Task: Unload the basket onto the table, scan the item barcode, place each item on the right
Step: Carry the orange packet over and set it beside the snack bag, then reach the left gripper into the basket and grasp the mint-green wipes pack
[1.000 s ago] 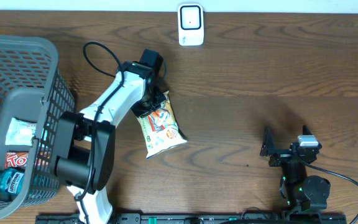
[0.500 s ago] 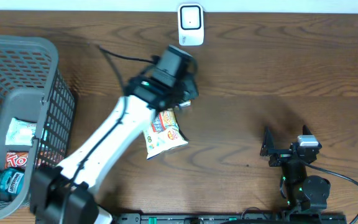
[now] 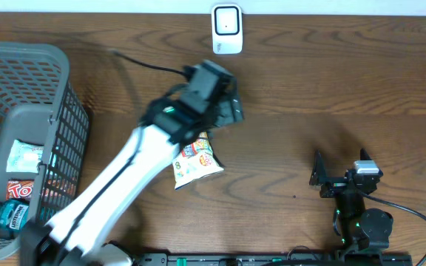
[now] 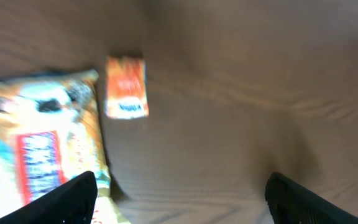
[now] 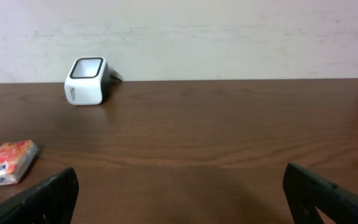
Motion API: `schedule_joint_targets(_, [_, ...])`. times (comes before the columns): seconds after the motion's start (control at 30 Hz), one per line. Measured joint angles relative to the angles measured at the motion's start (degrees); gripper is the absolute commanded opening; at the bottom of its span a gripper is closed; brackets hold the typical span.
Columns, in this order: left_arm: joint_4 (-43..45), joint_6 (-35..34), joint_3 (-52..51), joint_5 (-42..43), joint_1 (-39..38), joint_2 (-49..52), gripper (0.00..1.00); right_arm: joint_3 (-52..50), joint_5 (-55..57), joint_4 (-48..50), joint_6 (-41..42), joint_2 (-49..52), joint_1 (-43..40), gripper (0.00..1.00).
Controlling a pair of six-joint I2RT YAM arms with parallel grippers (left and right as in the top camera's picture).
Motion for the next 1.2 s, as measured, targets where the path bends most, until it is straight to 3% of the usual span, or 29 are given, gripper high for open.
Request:
schedule_joint_targets(0.1, [-1.29, 1.29, 0.0, -2.86, 3.63, -9.4, 1.0, 0.0, 0.0, 0.0, 0.0, 0.0, 0.0, 0.99])
schedule_joint_targets(0.23, [-2.47, 3.63, 0.26, -4.57, 11.52, -19.02, 0.98, 0.0, 0.0, 0.02, 0.0, 0.0, 0.0, 0.99])
schedule_joint_targets(0.6, [-19.5, 6.93, 9.57, -12.9, 46.73, -30.38, 0.98, 0.0, 0.0, 0.0, 0.0, 0.0, 0.0, 0.99])
schedule_joint_targets(0.83, [-28.0, 0.37, 9.9, -13.64, 64.54, -22.38, 0.98, 0.0, 0.0, 0.0, 0.0, 0.0, 0.0, 0.99])
schedule_joint_targets(0.97, [-29.31, -2.56, 9.66, -8.85, 72.13, -12.17, 0.98, 0.0, 0.0, 0.0, 0.0, 0.0, 0.0, 0.99])
schedule_joint_targets(1.2, [-27.69, -3.65, 9.49, -2.73, 75.41, 6.78, 0.98, 0.0, 0.0, 0.0, 0.0, 0.0, 0.0, 0.99])
